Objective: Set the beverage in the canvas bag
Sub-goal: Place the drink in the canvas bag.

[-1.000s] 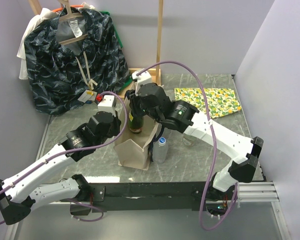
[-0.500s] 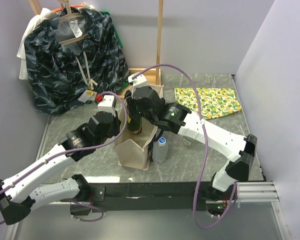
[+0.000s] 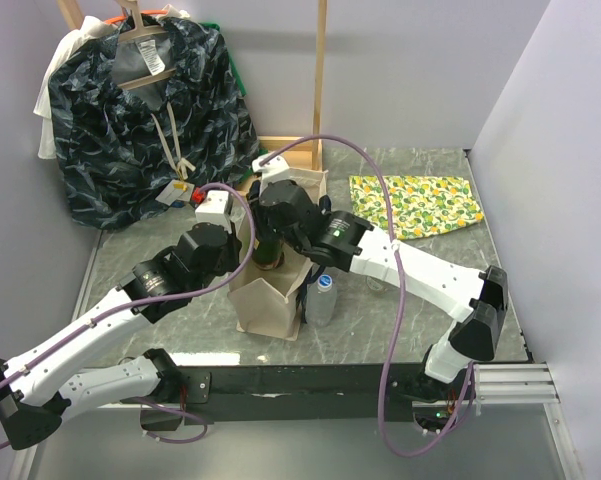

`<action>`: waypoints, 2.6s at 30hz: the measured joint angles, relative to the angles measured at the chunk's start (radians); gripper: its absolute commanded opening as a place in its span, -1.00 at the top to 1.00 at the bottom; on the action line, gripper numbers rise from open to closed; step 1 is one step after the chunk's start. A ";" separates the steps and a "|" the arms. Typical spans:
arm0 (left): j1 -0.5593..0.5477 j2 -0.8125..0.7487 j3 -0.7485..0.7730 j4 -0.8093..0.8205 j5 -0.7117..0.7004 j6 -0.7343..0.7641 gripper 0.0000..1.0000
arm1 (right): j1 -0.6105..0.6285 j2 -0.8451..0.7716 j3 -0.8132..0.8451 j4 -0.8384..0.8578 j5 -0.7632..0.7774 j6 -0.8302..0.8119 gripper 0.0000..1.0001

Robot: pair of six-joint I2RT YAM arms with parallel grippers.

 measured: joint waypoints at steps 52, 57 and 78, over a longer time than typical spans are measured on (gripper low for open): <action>0.000 0.027 0.019 -0.007 0.000 0.001 0.98 | 0.032 0.084 -0.230 0.242 0.091 0.012 1.00; 0.000 0.027 0.019 -0.007 0.000 0.001 0.87 | 0.032 0.094 -0.230 0.240 0.095 0.023 1.00; 0.000 0.026 0.019 -0.011 -0.001 0.002 0.74 | 0.032 0.145 -0.214 0.179 0.113 0.070 1.00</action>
